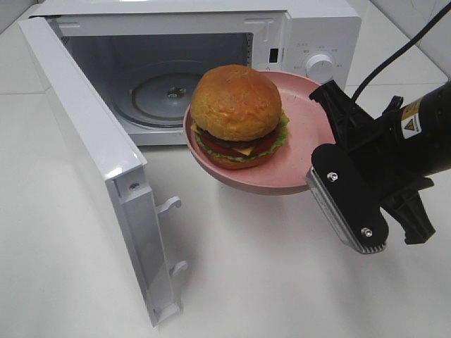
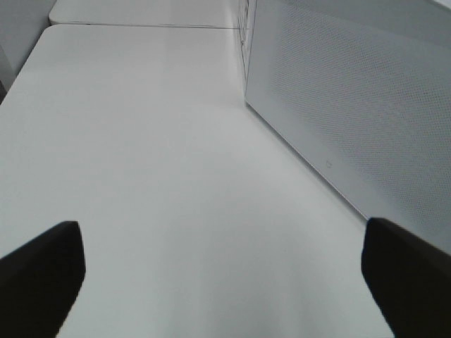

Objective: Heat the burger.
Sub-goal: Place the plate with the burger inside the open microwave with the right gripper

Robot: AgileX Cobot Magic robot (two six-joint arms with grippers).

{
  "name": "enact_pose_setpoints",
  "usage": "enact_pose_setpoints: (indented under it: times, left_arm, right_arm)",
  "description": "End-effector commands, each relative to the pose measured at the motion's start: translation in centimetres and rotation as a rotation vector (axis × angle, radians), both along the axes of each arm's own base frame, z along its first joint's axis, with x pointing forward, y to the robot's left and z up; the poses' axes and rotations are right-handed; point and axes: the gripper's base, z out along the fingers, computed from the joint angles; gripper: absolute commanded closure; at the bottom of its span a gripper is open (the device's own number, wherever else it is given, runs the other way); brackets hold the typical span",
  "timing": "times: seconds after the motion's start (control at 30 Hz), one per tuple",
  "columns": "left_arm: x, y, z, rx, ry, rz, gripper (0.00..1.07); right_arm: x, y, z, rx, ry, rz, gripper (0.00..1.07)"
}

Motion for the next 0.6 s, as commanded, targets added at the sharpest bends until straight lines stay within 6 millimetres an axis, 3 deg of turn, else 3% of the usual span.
enact_pose_setpoints:
  times: [0.03,0.47,0.6]
  left_arm:
    - [0.0,-0.1,0.1,-0.012,-0.019,0.002,0.07]
    - [0.0,-0.1,0.1,-0.012,-0.019,0.002,0.07]
    - [0.0,-0.1,0.1,-0.012,-0.019,0.002,0.07]
  right_arm:
    - [0.4,0.5,0.7,0.064,-0.058,-0.003,1.05]
    - [1.3,1.1,-0.4,0.07,-0.068,0.003,1.05]
    - [1.0,2.5,-1.0,0.072,-0.065,0.051,1.05]
